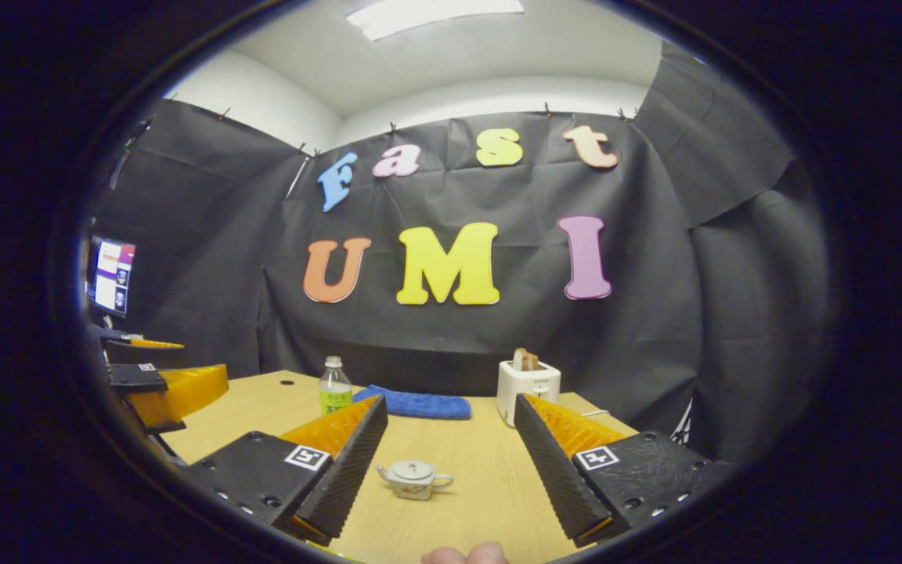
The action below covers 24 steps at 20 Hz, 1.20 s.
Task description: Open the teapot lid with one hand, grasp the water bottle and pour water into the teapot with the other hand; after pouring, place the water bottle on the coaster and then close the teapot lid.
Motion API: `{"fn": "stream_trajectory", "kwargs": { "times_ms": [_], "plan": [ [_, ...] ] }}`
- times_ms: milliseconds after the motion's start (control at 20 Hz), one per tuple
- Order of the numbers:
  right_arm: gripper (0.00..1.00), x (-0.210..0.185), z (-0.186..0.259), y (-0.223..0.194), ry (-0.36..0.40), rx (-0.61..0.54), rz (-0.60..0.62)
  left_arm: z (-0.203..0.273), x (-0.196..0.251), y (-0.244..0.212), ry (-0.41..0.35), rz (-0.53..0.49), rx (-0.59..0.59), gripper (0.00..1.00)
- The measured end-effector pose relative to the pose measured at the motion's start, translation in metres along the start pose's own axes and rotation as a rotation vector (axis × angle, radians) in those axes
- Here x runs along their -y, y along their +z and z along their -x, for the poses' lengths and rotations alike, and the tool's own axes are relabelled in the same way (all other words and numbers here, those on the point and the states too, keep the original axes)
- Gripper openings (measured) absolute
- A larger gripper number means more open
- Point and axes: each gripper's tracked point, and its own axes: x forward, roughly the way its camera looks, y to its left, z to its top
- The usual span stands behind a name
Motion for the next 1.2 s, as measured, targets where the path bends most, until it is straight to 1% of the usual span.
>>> {"fn": "stream_trajectory", "kwargs": {
  "times_ms": [100,150,300,400,550,600,650,700,800,1050,1200],
  "plan": [
    [0.98,-0.002,0.014,-0.004,0.003,-0.009,-0.013,0.007,0.004,0.001,0.005,-0.006,0.001,1.0],
    [0.96,-0.003,0.019,-0.007,0.003,-0.015,-0.015,0.012,0.007,0.001,0.006,-0.001,0.001,1.0],
    [0.98,-0.005,0.035,-0.01,0.011,-0.018,-0.012,0.024,0.014,-0.001,0.006,0.018,-0.008,1.0],
    [0.98,-0.006,0.041,-0.008,0.015,-0.011,-0.016,0.031,0.013,-0.002,0.013,0.017,-0.013,1.0],
    [0.98,-0.008,0.048,0.001,0.025,-0.01,-0.062,0.04,0.012,-0.002,0.029,0.034,-0.024,1.0],
    [0.98,-0.009,0.053,0.003,0.032,-0.016,-0.047,0.044,0.013,0.0,0.027,0.043,-0.024,1.0],
    [0.96,-0.009,0.056,0.008,0.035,-0.004,-0.025,0.047,0.014,0.005,0.024,0.047,-0.011,1.0],
    [0.98,-0.006,0.061,0.016,0.03,0.013,-0.012,0.049,0.016,0.01,0.018,0.042,0.003,1.0],
    [0.96,-0.005,0.062,0.015,0.034,0.012,-0.027,0.052,0.015,0.014,0.018,0.028,0.02,1.0],
    [0.97,-0.003,0.058,0.01,0.035,-0.008,-0.038,0.05,0.018,0.011,0.015,0.045,0.015,1.0],
    [0.96,-0.005,0.058,0.009,0.036,-0.006,-0.035,0.048,0.005,0.014,0.05,0.038,0.021,1.0]
  ]
}}
